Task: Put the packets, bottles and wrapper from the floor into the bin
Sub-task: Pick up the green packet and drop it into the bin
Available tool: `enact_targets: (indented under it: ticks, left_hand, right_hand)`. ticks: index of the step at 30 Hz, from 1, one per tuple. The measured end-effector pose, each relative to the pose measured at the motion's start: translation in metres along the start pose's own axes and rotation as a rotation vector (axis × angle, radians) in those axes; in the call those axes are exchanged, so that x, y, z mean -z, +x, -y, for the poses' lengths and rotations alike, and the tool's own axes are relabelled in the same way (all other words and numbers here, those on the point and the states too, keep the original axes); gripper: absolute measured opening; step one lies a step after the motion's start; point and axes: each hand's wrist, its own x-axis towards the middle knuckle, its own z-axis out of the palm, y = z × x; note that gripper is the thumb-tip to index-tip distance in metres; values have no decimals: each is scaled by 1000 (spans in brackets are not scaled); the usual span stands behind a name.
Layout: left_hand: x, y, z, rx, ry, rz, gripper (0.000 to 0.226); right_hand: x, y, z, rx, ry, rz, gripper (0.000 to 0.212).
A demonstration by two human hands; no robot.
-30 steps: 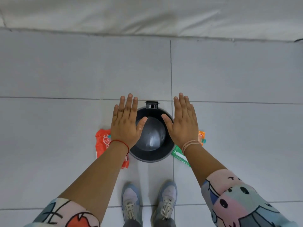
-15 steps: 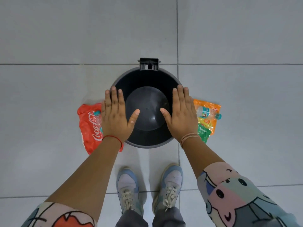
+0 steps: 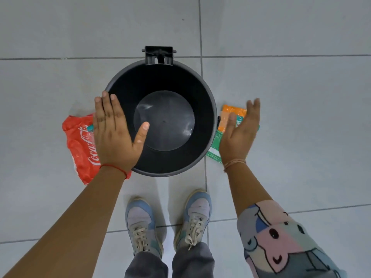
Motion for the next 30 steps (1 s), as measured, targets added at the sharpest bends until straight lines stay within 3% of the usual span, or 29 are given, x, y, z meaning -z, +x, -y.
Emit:
enact_targets:
  ticks: [2, 4, 8, 11, 14, 25, 30]
  left_hand:
    - [-1, 0, 0, -4, -9, -23, 88]
    - [-3, 0, 0, -9, -3, -42, 88]
    - [-6, 0, 2, -48, -14, -115, 81]
    - [-9, -1, 5, -81, -30, -163, 78]
    - [-13, -2, 7, -91, -49, -171, 79]
    - [-10, -3, 1, -69, -16, -170, 75]
    - [-9, -2, 0, -50, -18, -135, 75]
  right_hand:
    - [0, 0, -28, -98, -185, 17, 41]
    - [-9, -9, -52, -78, -358, 225, 43]
    - [-43, -29, -88, -69, -665, 648, 75]
    - [-63, -30, -106, -105, -792, 709, 88]
    - [-79, -28, -120, -170, -783, 754, 77]
    - [-61, -41, -115, -146, -550, 558, 23]
    - [-29, -39, -68, -307, -406, 269, 7]
